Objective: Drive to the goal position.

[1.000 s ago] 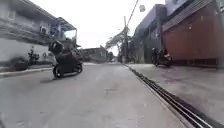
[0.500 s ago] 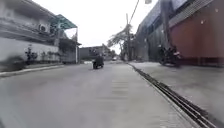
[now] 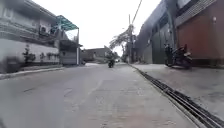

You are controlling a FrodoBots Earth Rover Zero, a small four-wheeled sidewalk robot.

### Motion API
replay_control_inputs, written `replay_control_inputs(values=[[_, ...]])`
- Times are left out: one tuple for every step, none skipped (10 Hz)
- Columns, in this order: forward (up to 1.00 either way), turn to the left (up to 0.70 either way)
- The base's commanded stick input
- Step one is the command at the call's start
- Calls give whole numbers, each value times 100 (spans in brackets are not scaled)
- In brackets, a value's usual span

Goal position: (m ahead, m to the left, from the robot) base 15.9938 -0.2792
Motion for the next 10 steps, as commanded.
replay_control_inputs(values=[[100,-40],[100,-40],[100,-40],[100,-40],[100,-29],[100,0],[100,0],[100,0],[100,0],[100,0]])
